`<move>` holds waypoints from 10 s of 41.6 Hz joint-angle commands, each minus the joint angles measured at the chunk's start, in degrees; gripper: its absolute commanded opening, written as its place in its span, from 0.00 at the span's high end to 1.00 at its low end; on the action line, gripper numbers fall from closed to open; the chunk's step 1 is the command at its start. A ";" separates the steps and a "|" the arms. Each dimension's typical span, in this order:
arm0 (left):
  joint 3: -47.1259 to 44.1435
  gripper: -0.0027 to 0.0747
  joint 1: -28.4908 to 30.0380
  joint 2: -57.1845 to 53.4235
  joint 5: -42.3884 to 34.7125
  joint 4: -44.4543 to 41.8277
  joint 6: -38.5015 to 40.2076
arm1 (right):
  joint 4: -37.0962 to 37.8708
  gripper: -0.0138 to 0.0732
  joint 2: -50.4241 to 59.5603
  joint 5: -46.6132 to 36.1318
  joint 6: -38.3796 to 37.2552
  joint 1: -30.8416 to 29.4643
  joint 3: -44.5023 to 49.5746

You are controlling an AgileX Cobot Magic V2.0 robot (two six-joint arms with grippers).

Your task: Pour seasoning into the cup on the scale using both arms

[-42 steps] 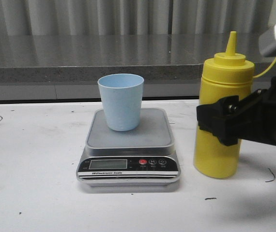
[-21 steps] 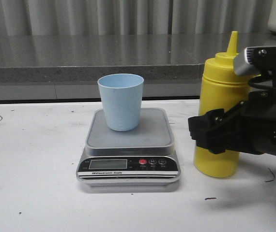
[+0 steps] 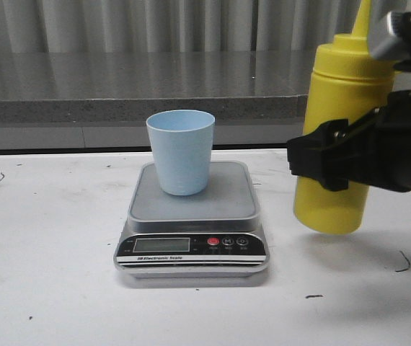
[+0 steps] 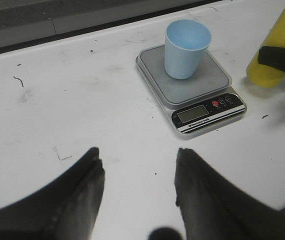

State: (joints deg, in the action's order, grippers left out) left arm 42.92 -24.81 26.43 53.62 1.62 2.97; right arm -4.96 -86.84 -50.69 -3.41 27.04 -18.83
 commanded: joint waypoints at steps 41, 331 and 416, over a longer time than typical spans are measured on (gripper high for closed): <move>1.53 0.53 0.16 0.27 -3.86 0.19 0.49 | 35.12 0.50 -0.53 97.28 21.18 5.66 -57.50; 1.44 0.53 0.16 0.27 -3.98 0.19 0.49 | 2.84 0.37 60.70 107.86 3.41 -7.88 -29.60; -44.50 0.99 23.57 -27.79 -56.86 -1.62 0.49 | 3.00 0.98 60.64 106.54 3.41 -7.88 -29.54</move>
State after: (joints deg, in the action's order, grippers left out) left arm -0.31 -1.55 -0.28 1.79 -0.54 2.97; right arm -1.91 -25.71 59.36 -0.69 19.03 -46.58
